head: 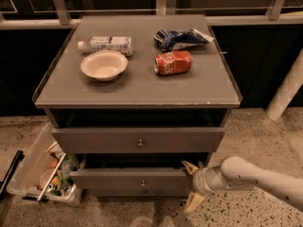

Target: Open middle drawer

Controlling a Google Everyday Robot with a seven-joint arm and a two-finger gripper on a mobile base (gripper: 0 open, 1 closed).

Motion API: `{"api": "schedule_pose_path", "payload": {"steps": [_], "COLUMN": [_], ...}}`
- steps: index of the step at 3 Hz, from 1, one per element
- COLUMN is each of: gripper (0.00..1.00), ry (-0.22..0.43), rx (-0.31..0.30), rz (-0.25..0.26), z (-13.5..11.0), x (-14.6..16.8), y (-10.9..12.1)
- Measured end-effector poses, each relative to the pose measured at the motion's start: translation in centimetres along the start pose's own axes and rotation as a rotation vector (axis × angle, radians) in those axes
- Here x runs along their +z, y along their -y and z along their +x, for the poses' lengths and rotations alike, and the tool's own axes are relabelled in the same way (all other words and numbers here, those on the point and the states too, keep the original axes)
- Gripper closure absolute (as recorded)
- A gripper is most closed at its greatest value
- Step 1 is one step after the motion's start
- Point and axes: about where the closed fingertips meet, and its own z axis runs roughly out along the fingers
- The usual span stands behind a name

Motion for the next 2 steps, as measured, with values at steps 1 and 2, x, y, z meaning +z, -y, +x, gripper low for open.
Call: {"api": "schedule_pose_path", "payload": {"steps": [1, 2], "gripper": [0.19, 0.42], "ry": [0.0, 0.0], "rx": [0.0, -0.001], "rz": [0.0, -0.001], "z": [-0.17, -0.2], "x": [-0.21, -0.23], "y": [0.02, 0.0]}}
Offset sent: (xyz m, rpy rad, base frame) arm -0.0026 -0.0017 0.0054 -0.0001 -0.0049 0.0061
